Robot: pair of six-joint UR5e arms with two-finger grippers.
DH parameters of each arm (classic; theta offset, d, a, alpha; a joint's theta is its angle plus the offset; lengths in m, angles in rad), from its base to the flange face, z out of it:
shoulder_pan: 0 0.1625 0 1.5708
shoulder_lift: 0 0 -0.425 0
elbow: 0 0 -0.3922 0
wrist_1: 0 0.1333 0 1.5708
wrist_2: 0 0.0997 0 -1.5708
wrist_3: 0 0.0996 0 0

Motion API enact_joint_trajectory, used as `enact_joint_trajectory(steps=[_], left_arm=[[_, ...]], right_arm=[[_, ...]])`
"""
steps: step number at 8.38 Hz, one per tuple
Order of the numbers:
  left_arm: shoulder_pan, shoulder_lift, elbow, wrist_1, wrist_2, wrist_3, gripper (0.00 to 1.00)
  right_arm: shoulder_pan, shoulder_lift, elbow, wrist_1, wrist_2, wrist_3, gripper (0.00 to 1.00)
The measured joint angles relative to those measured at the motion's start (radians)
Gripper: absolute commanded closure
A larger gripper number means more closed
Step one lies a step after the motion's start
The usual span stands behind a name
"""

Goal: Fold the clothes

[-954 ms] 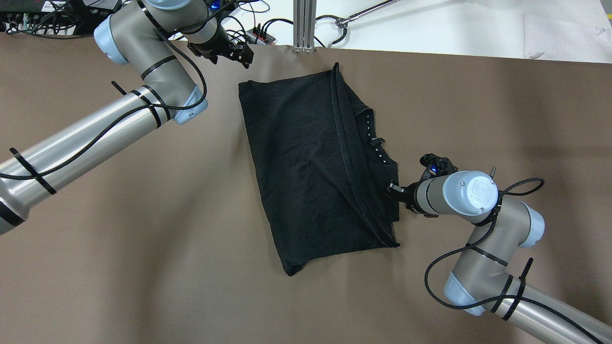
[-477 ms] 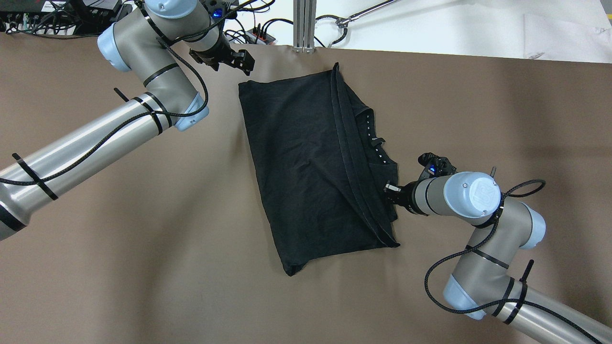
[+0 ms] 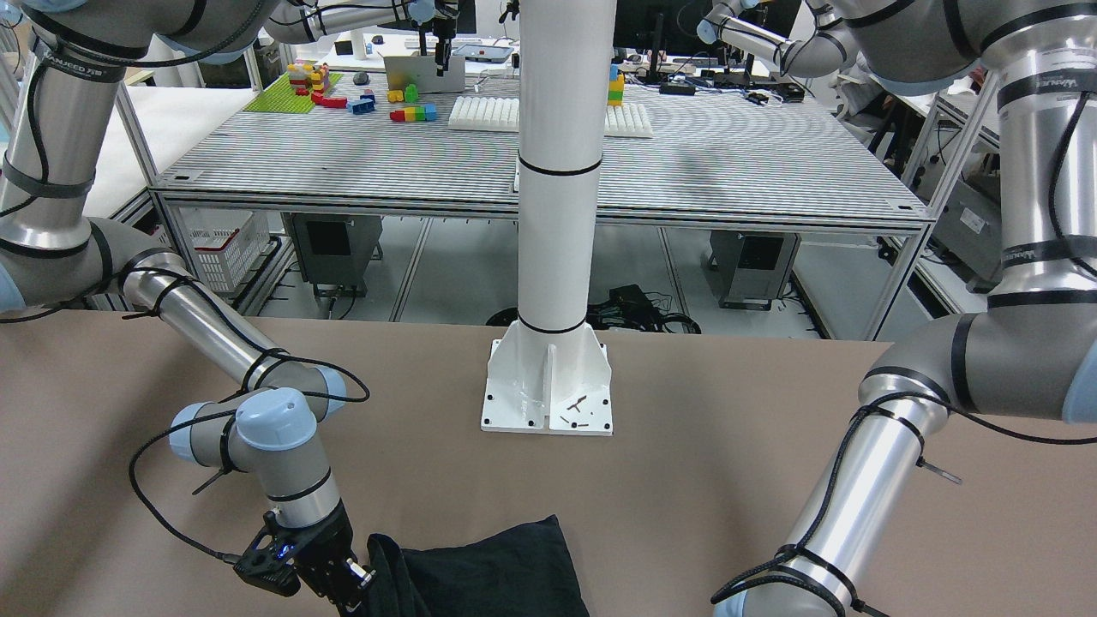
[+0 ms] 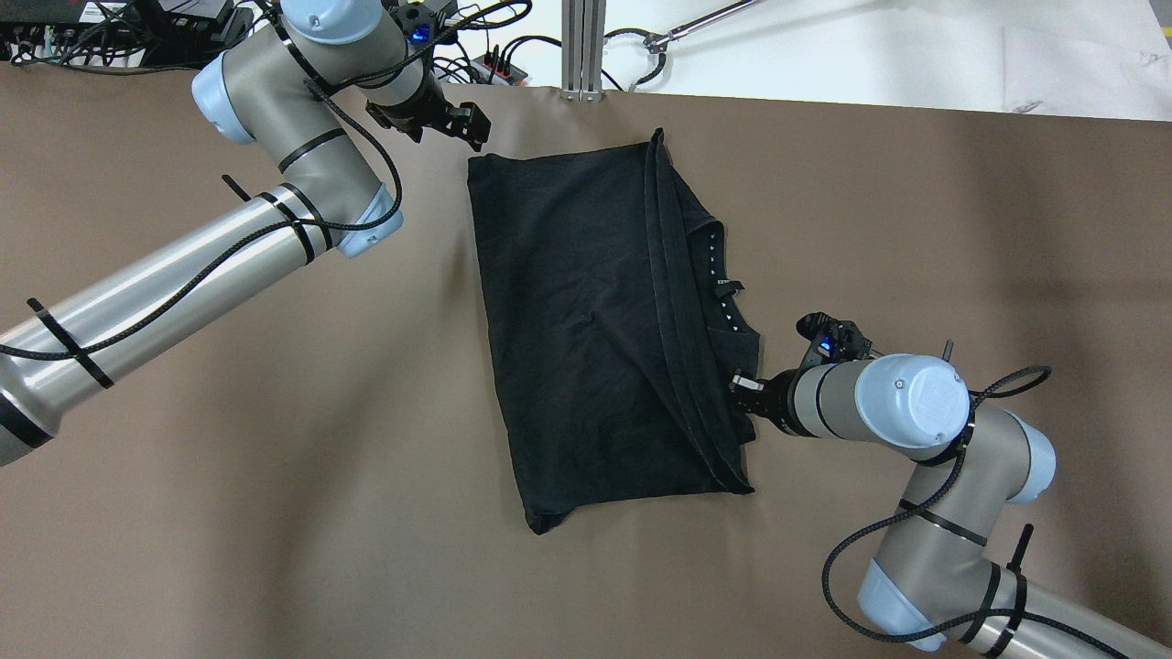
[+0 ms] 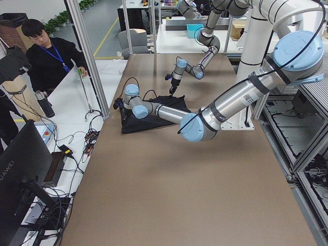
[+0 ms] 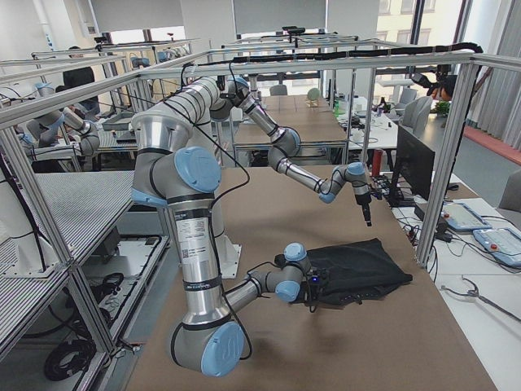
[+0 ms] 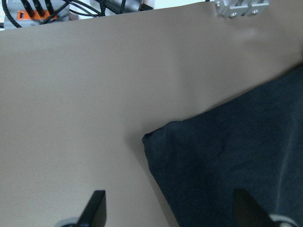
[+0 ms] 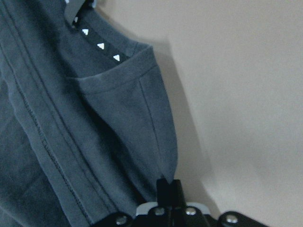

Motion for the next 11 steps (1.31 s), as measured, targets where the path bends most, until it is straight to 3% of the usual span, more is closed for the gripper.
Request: enact_joint_trajectory(steps=[3, 5, 9, 11], left_arm=[[0.007, -0.001, 0.000, -0.001, 0.000, -0.001, 0.06], [0.009, -0.001, 0.000, -0.002, -0.001, -0.002, 0.06], [0.013, -0.001, 0.000, -0.004, -0.001, -0.002, 0.06], [0.014, 0.000, 0.000, -0.006, -0.001, -0.003, 0.06]], right_arm=[[-0.070, -0.053, 0.088, -0.021, -0.042, 0.049, 1.00], [-0.085, -0.095, 0.131, -0.023, -0.052, 0.049, 0.07], [-0.059, -0.075, 0.151, -0.108, -0.044, -0.122, 0.06], [-0.049, 0.039, 0.148, -0.291, -0.047, -0.200, 0.08]])
